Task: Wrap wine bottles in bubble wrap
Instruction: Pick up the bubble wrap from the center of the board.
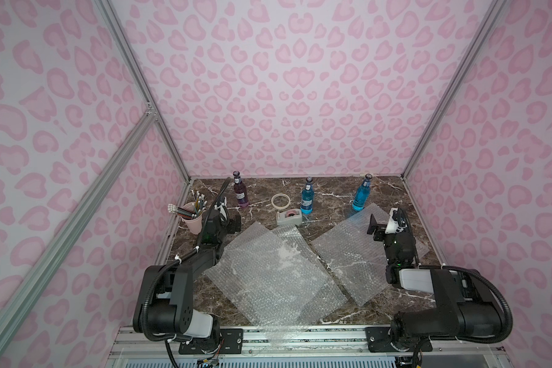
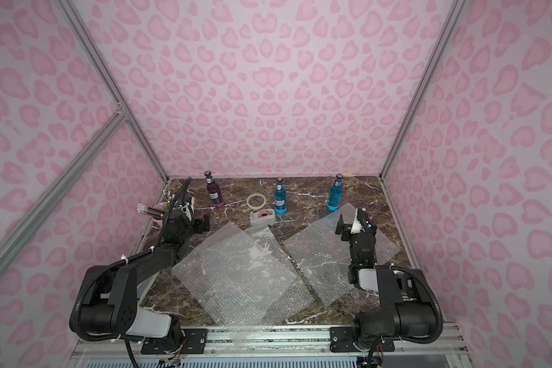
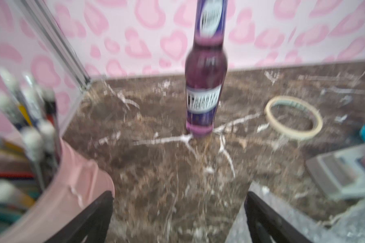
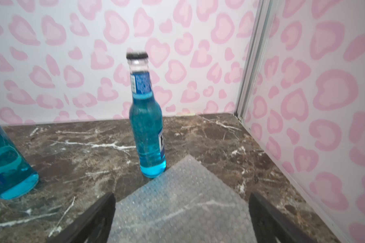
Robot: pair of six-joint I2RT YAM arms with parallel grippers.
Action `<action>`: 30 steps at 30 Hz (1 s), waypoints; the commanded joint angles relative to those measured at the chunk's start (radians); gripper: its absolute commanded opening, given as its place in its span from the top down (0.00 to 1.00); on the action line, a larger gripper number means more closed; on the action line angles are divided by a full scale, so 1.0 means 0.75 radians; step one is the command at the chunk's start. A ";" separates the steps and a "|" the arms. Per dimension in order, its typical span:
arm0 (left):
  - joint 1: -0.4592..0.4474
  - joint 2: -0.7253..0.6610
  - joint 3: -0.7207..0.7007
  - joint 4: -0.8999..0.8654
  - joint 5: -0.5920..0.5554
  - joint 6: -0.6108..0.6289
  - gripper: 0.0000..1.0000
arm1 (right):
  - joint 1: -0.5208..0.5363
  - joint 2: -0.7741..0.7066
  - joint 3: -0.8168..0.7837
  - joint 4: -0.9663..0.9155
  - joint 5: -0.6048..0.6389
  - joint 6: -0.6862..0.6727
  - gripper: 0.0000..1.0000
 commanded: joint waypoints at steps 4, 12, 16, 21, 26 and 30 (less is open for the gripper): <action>-0.058 -0.149 0.082 -0.410 0.024 -0.071 0.02 | 0.004 -0.190 0.117 -0.437 -0.110 0.058 0.00; -0.169 -0.340 0.202 -0.926 0.137 -0.329 0.02 | 0.127 -0.252 0.365 -1.105 -0.102 0.204 0.00; -0.189 -0.388 0.234 -1.128 0.329 -0.375 0.02 | 0.168 -0.192 0.444 -1.376 -0.031 0.307 0.01; -0.206 -0.448 0.216 -1.222 0.635 -0.437 0.02 | 0.258 -0.094 0.511 -1.544 0.103 0.464 0.04; -0.250 -0.431 0.161 -1.104 0.878 -0.553 0.01 | 0.327 0.076 0.593 -1.537 0.136 0.500 0.05; -0.321 -0.379 0.156 -1.047 0.895 -0.588 0.01 | 0.363 0.240 0.694 -1.523 0.171 0.501 0.07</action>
